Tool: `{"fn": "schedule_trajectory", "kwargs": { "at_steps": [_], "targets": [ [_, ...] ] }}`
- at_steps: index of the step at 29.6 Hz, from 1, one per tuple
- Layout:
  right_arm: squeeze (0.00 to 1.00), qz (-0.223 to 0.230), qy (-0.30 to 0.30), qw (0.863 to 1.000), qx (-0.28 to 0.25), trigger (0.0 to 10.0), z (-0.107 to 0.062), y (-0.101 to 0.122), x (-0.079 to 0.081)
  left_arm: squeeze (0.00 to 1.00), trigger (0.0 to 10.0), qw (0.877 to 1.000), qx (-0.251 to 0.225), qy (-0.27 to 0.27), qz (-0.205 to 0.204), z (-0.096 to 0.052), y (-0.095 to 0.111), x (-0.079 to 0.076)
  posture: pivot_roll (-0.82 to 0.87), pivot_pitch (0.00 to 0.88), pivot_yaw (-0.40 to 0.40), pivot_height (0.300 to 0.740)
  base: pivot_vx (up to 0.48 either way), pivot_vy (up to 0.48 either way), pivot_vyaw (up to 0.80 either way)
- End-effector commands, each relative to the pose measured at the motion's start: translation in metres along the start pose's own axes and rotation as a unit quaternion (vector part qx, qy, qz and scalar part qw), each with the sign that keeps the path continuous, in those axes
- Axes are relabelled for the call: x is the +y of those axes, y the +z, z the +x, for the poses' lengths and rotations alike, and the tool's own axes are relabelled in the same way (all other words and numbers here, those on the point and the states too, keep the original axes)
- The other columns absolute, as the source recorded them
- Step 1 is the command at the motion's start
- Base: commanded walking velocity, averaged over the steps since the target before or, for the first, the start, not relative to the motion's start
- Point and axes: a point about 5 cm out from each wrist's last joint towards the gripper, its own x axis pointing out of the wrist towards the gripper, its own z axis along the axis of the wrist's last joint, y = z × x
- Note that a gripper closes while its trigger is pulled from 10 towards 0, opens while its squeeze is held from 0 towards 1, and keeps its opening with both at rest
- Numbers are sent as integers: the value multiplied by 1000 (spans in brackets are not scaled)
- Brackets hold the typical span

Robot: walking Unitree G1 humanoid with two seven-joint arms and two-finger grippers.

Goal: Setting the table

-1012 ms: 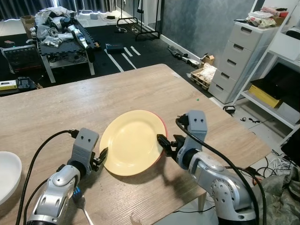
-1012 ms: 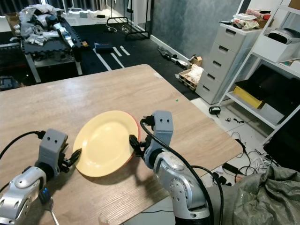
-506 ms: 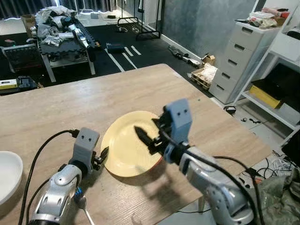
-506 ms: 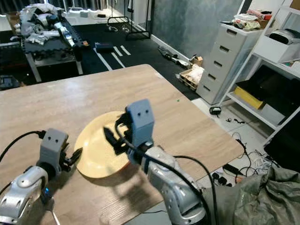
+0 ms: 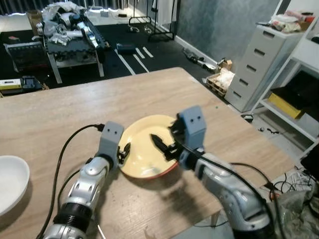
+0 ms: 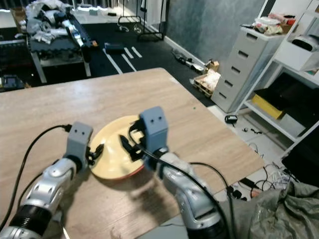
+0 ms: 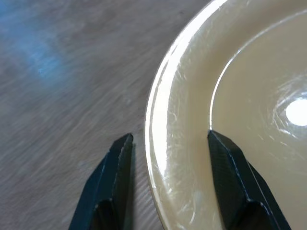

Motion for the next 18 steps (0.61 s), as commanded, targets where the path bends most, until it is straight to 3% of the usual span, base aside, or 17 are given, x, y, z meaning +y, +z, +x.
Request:
{"fn": "schedule_trajectory", "kwargs": {
  "at_steps": [1,3,8,16,18],
  "targets": [
    [0,-4,-26,1000,10,10000,0,-4,-11,0,10000,998,54,-30,10,0,-24,-15,-65,0,-1,740,0,0,0],
    [0,-7,-35,999,12,10000,0,-5,-14,0,10000,998,52,-37,13,2,-23,-19,-65,0,-1,740,0,0,0],
    [0,-25,-103,994,23,10000,-1,-7,-43,0,10000,995,42,-83,48,1,-23,-39,-69,0,13,740,0,0,0],
    [0,-31,-120,992,27,10000,0,-9,-54,0,10000,994,51,-78,49,-4,-34,-38,-66,0,12,740,0,0,0],
    [0,-52,-118,991,38,10000,2,-14,-55,0,10000,995,53,-67,57,-6,-38,-34,-62,0,9,740,0,0,0]
  ]
}}
